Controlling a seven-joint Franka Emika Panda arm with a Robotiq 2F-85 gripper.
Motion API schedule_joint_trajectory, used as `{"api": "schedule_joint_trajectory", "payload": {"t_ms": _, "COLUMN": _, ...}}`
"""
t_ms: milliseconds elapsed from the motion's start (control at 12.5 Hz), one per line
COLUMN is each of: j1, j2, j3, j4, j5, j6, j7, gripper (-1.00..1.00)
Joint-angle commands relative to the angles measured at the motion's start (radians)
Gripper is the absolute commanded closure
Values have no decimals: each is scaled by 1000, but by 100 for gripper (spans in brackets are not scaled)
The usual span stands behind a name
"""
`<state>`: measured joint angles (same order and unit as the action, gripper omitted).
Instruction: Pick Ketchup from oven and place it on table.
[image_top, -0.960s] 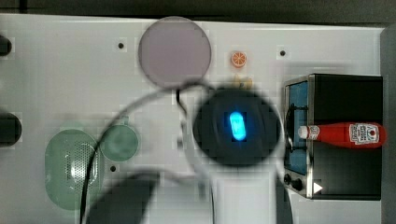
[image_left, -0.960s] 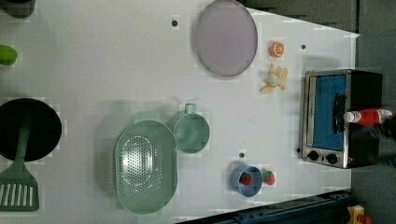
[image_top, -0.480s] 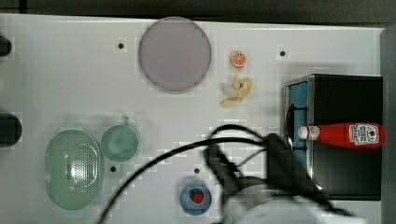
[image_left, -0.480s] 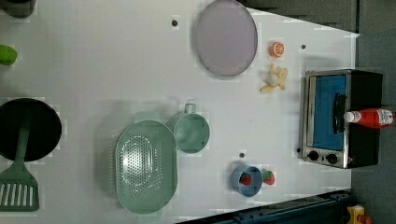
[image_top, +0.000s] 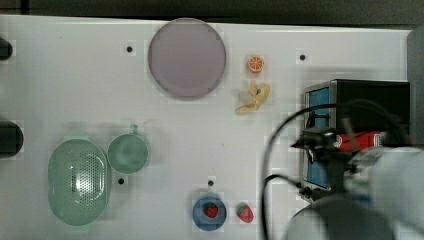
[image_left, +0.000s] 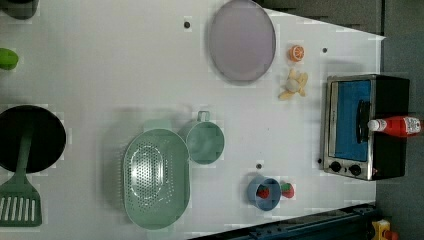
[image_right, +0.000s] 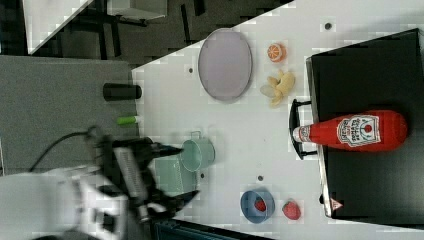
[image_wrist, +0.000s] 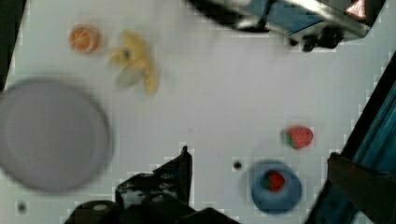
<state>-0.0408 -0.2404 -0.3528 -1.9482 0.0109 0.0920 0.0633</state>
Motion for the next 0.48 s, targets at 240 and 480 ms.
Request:
{"api": "schedule_joint_trajectory", "payload": {"t_ms": 240, "j1": -22, "j2": 104, "j3": -128, "j4": -10, "j5": -20, "j6": 196, "j7": -21, "gripper": -100}}
{"api": "schedule_joint_trajectory", "payload": {"t_ms": 480, "j1": -27, "j2": 222, "j3": -201, "j4": -6, "j5": -19, "j6": 339, "j7": -21, "gripper": -100}}
